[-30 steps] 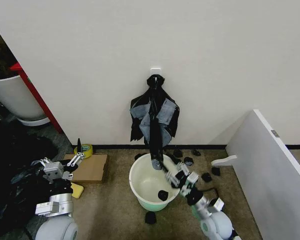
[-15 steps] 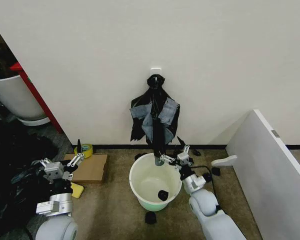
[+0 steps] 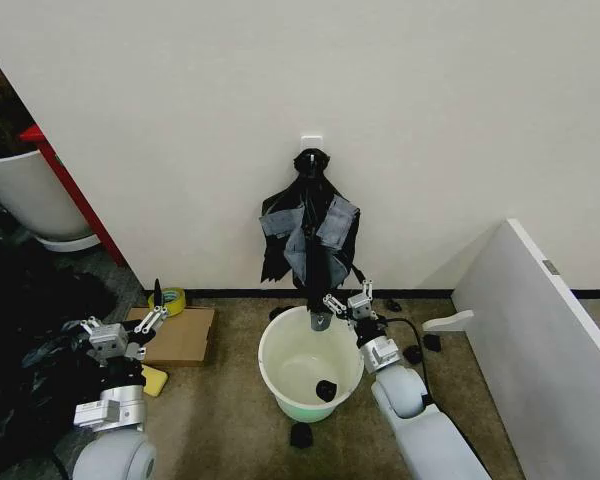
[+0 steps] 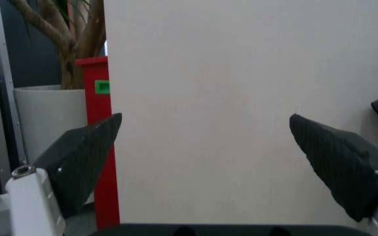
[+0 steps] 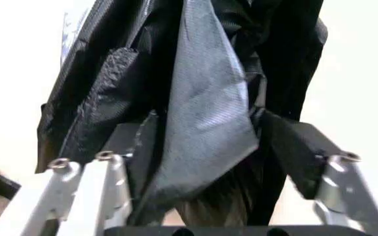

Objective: Place the garbage bag over the trash bin.

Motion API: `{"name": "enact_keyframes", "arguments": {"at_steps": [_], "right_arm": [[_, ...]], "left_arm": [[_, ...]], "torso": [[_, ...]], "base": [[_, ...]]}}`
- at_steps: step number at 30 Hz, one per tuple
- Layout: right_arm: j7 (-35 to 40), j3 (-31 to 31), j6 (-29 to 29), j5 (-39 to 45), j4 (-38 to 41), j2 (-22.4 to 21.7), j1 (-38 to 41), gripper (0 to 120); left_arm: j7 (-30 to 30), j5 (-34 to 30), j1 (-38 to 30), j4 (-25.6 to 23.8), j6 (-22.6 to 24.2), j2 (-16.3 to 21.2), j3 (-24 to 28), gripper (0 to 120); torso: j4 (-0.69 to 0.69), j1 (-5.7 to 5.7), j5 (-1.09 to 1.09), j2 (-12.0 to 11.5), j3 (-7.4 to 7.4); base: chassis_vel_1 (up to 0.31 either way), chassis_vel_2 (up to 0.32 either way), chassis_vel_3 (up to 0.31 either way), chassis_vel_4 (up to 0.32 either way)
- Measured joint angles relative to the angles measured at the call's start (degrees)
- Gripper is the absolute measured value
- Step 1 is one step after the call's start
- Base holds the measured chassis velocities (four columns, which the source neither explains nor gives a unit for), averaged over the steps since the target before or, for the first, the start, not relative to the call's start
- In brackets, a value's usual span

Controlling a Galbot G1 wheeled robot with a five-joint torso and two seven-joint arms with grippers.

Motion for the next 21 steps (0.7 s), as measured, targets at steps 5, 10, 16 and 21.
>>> {"name": "enact_keyframes", "arguments": {"at_steps": [5,10,16,21], "right_arm": [[-1.04,0.20,0.00,-0.75,0.07,-0.31,-0.54,38],[-1.17,0.51,0.00,-1.89,0.25,-0.03,-1.05,20],[-1.15,0.88,-0.08,-3.12,0.11,0.37,-1.16,0],[-1.60,0.89,-0.29,-1.23,1.74,0.07,-1.67,0]], "left_arm": [[-0.01,0.00,-0.37,0.50,0.00,-0.27,0.35,100],[-0.02,0.00,-0.62,0.66,0.00,-0.28,0.52,100],[-0.02,-0.26,-0.82,0.44,0.01,0.07,0.69,100],[0.51,-3.03,-1.78,0.12,1.07,1.56,1.99,100]], "torso": [[-0.01,0.00,0.00,0.00,0.00],[0.00,0.00,0.00,0.00,0.00],[0.00,0.00,0.01,0.00,0.00],[0.01,0.00,-0.01,0.00,0.00]], "base": [[0.000,0.000,0.000,0.000],[0.000,0.000,0.000,0.000],[0.000,0.000,0.000,0.000],[0.000,0.000,0.000,0.000]]}}
